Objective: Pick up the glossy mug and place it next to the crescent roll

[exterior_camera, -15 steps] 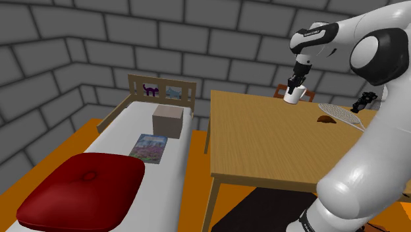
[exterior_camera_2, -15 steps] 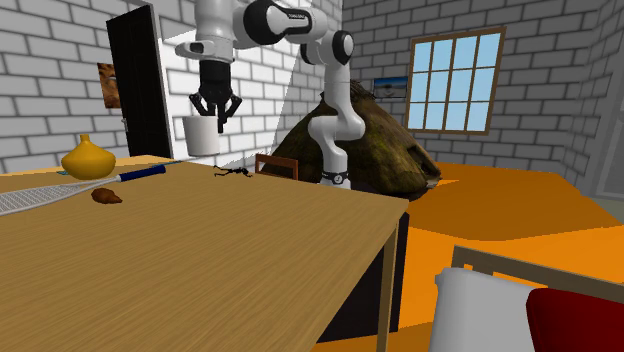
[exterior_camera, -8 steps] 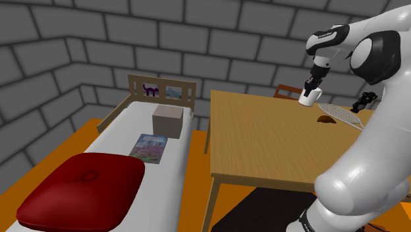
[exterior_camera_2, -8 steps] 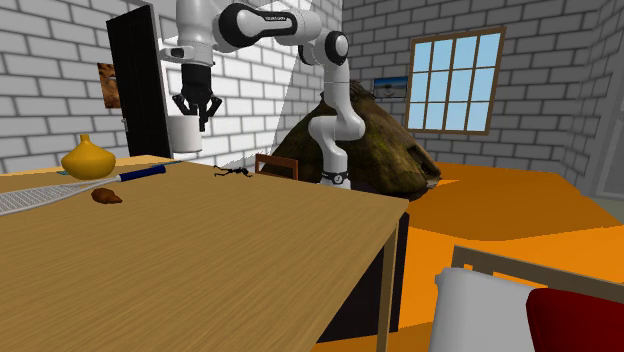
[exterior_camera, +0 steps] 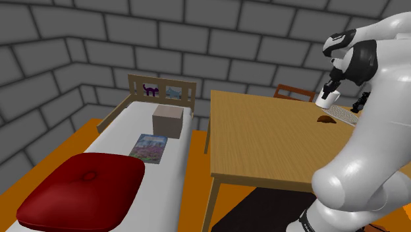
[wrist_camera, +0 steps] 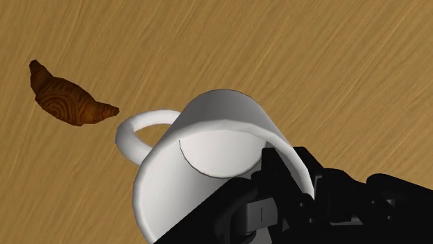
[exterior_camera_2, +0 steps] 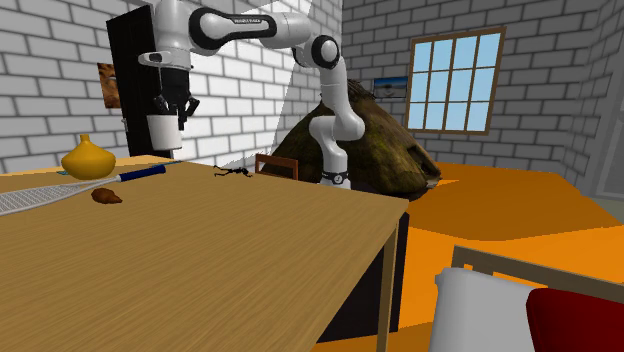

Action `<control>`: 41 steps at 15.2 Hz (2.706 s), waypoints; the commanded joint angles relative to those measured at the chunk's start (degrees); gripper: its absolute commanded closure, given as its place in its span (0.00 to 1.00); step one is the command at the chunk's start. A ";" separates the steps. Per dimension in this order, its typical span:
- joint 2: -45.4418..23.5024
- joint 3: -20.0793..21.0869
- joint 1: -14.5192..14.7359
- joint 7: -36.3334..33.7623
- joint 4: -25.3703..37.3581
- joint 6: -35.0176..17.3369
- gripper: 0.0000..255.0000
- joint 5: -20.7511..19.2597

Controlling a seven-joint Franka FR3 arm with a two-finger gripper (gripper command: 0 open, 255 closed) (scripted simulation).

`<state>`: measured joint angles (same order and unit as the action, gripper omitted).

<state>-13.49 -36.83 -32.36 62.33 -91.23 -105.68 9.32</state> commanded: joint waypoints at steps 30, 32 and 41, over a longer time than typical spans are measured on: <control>-12.90 0.14 -10.30 13.96 -1.73 -11.40 1.00 9.69; -13.43 0.39 -10.39 14.27 -2.55 -12.66 1.00 10.13; -15.23 1.24 -10.78 15.26 -4.63 -16.22 1.00 11.58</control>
<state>-28.69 -35.61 -43.14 77.58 -95.82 -121.80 20.87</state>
